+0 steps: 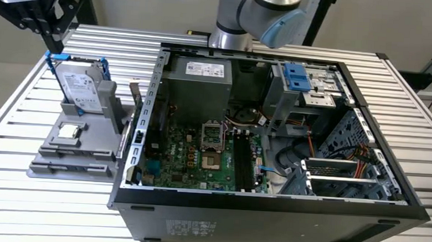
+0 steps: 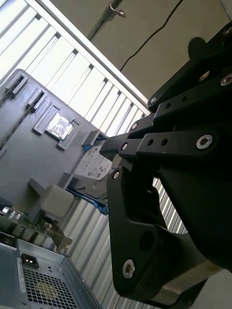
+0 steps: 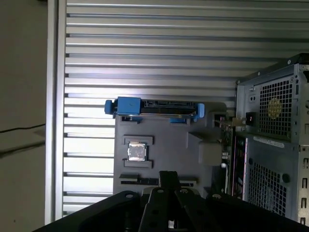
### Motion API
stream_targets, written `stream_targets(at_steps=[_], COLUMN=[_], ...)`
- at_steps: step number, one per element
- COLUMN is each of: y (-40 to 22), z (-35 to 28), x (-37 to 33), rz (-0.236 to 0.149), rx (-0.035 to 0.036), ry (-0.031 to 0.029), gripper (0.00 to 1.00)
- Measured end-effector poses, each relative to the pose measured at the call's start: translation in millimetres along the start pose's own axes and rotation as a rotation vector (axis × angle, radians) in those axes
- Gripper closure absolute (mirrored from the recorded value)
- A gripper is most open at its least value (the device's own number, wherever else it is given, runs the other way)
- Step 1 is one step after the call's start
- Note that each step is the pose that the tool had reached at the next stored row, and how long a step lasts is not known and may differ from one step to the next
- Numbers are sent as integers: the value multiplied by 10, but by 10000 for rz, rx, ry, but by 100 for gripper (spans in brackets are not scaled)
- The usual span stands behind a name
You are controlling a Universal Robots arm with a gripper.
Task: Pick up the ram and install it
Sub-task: 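Reach for the ram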
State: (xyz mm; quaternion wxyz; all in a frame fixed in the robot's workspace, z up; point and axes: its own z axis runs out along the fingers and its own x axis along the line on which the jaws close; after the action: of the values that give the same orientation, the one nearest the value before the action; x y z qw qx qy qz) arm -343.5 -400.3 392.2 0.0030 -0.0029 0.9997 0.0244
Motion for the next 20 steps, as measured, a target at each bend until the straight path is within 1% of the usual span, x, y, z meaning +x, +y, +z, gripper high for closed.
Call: stream_targets(at_steps=[3,11,20], y=[-46,-202,-376], z=[-2,-8,-11], x=[-1,0,1], rz=[0,54,308], rx=[0,1,2], ry=[0,-2,-15], gripper=[100,100,100])
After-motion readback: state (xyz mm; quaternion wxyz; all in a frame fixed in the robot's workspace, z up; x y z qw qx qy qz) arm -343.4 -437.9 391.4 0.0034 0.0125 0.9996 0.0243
